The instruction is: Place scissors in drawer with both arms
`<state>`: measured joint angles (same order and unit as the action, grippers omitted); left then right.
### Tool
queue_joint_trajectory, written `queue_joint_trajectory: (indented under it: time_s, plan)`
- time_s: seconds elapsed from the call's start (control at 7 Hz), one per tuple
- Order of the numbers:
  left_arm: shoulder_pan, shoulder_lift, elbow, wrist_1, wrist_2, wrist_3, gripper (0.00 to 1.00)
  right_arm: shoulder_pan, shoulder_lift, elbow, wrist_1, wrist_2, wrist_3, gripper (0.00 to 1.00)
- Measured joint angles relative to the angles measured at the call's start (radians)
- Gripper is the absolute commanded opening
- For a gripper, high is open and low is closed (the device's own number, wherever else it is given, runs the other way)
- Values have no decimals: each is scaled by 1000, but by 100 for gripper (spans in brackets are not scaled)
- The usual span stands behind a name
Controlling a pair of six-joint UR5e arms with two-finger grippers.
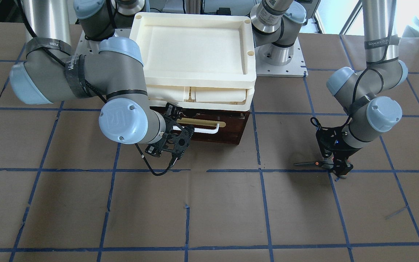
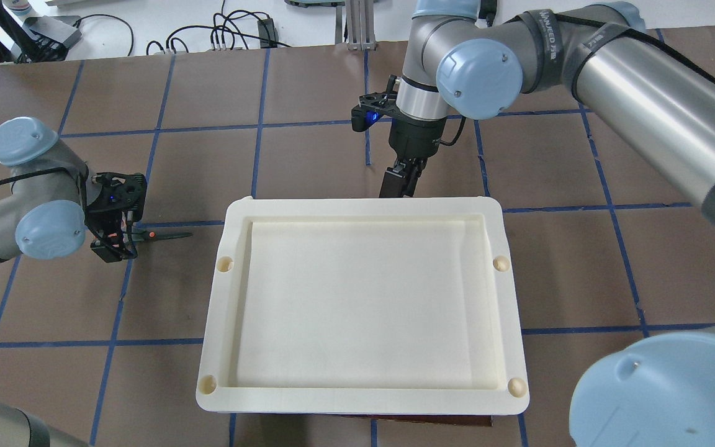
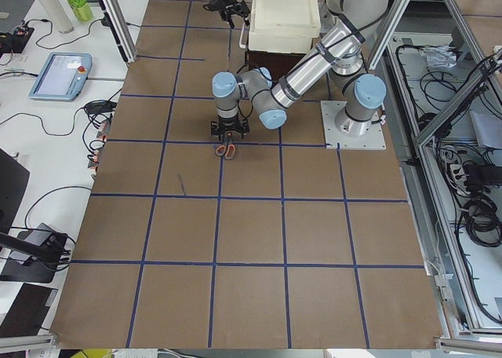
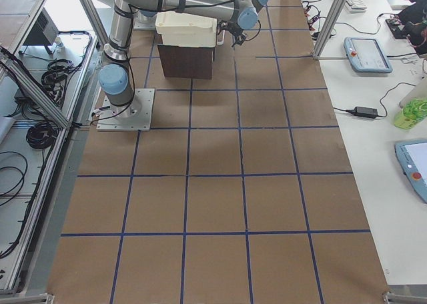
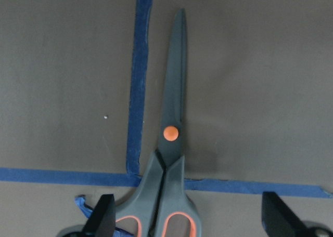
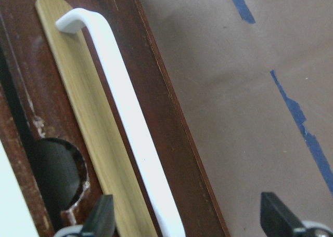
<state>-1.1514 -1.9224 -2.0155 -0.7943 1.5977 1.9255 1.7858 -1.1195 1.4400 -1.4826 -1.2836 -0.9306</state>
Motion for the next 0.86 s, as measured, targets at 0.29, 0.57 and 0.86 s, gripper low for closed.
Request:
queue_joint_trajectory:
  time_s: [0.29,0.57,0.86]
  plan:
    - [0,-18,-2,49,-9,64,85,9,-1,27,-34,2,-2,100]
    - [1,-32,-2,79,-10,99,71,16,0,47,-59,3,-2,100]
    - [1,-35,-1,82,-11,106,44,18,0,50,-69,2,-2,100]
